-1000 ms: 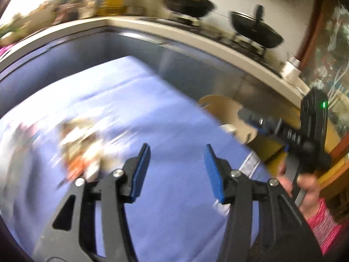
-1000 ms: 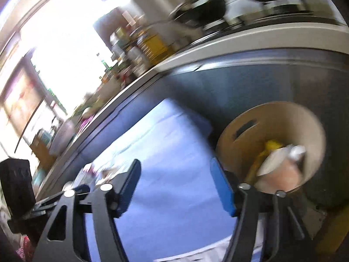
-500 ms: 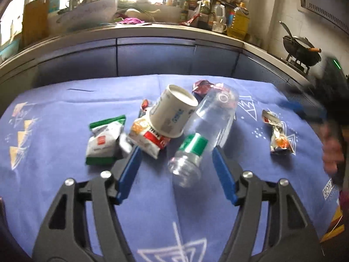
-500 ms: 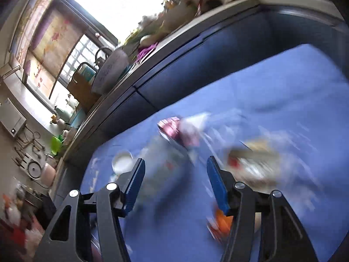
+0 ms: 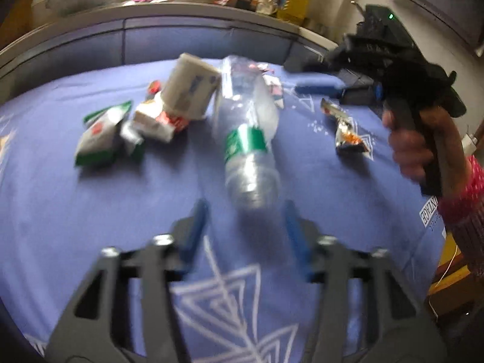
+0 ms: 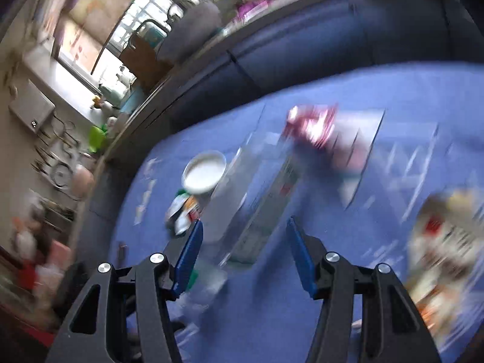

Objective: Collect trash
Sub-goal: 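Grasp the clear plastic bottle with the left gripper while the right grasps a pink wrapper, then drop the plastic bottle and pink wrapper into the beige bin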

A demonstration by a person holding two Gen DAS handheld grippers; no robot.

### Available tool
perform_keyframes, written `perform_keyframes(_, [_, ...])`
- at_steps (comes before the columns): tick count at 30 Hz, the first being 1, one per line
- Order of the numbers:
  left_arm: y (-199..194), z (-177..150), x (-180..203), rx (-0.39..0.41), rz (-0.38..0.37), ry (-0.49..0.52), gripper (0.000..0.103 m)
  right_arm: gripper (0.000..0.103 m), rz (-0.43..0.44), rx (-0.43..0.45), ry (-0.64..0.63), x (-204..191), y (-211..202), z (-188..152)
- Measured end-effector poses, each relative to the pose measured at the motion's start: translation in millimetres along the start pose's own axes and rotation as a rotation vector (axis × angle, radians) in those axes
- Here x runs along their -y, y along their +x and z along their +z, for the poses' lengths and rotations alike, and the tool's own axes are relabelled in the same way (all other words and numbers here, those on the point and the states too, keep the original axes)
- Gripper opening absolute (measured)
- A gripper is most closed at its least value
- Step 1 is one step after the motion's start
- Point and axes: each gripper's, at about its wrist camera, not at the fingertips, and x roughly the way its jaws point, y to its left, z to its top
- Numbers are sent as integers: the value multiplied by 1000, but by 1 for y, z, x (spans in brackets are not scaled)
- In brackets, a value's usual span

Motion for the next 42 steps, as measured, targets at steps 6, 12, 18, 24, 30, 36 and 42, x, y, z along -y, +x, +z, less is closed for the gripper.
perform_keyframes(6, [9, 29, 11, 58, 41, -30, 80, 57, -194, 124, 3, 22, 10, 66])
perform_keyframes(12, [38, 46, 26, 56, 107, 15, 80, 58, -175, 33, 191, 52, 58, 89])
perform_keyframes(18, [59, 41, 18, -31, 86, -28, 39, 15, -77, -11, 309, 65, 73, 82])
perform_keyframes(24, [24, 25, 25, -19, 30, -35, 39, 12, -52, 140, 264, 44, -6, 51])
perform_keyframes(30, [-8, 6, 63, -15, -66, 11, 39, 12, -70, 293, 273, 50, -117, -42])
perform_keyframes(36, [-4, 19, 135, -30, -163, 135, 39, 12, -187, 478, 383, 95, -230, -159])
perform_keyframes(42, [45, 50, 245, -127, -342, 293, 39, 12, -350, 657, 540, 161, -316, -230])
